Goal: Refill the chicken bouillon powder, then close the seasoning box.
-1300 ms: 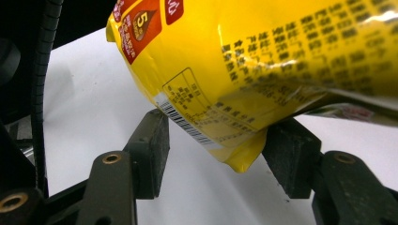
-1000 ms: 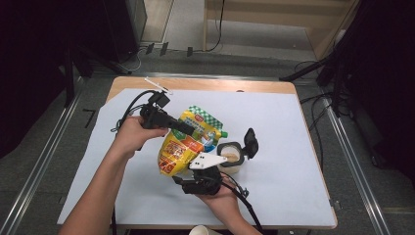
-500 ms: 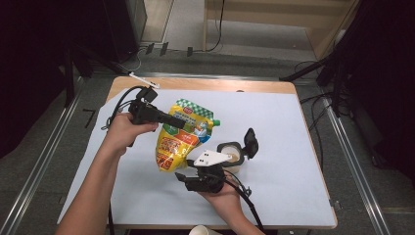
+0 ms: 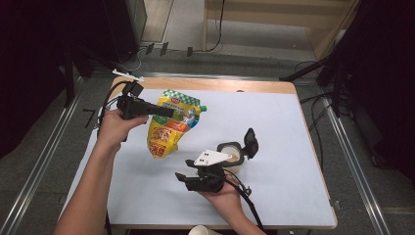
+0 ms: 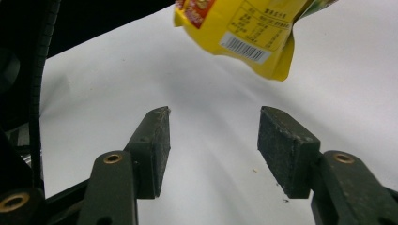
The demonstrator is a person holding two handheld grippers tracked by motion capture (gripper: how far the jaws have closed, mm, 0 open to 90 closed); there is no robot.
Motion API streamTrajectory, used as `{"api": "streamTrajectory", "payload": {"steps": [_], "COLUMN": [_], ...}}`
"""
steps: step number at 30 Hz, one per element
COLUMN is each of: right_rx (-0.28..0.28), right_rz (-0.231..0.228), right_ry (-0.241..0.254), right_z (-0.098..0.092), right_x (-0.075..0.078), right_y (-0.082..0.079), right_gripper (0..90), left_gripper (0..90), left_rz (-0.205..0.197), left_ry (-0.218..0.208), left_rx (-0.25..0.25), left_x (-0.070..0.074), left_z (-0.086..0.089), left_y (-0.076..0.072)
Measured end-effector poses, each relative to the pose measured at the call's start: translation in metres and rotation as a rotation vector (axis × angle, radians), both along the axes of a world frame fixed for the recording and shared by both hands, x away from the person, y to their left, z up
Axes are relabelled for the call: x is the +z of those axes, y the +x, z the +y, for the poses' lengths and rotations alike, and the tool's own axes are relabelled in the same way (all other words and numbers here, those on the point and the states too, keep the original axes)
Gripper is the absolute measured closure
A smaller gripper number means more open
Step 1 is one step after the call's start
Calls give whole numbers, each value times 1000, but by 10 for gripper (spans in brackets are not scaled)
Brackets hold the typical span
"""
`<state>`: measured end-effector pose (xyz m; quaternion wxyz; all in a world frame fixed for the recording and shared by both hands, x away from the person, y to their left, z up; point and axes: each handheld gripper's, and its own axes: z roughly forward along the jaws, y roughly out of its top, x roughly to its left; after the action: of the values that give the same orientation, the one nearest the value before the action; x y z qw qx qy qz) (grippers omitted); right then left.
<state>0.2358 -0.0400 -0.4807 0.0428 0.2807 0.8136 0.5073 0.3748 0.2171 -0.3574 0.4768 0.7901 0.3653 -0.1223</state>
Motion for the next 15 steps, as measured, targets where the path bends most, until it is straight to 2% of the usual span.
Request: {"api": "streamTrajectory", "payload": {"steps": [6,15], "right_rx": [5,11], "right_rz": [0,-7], "right_ry": [-6,-6], "right_z": [2,2], "right_x": [-1,0], "right_y": [0,-1], "right_gripper": [453,453], "left_gripper": [892,882], "left_rz": [3,-54], "left_ry": [51,36], "left_rx": [47,95], "left_x": [-9,-17], "left_z": [2,4], "left_y": [8,12]}}
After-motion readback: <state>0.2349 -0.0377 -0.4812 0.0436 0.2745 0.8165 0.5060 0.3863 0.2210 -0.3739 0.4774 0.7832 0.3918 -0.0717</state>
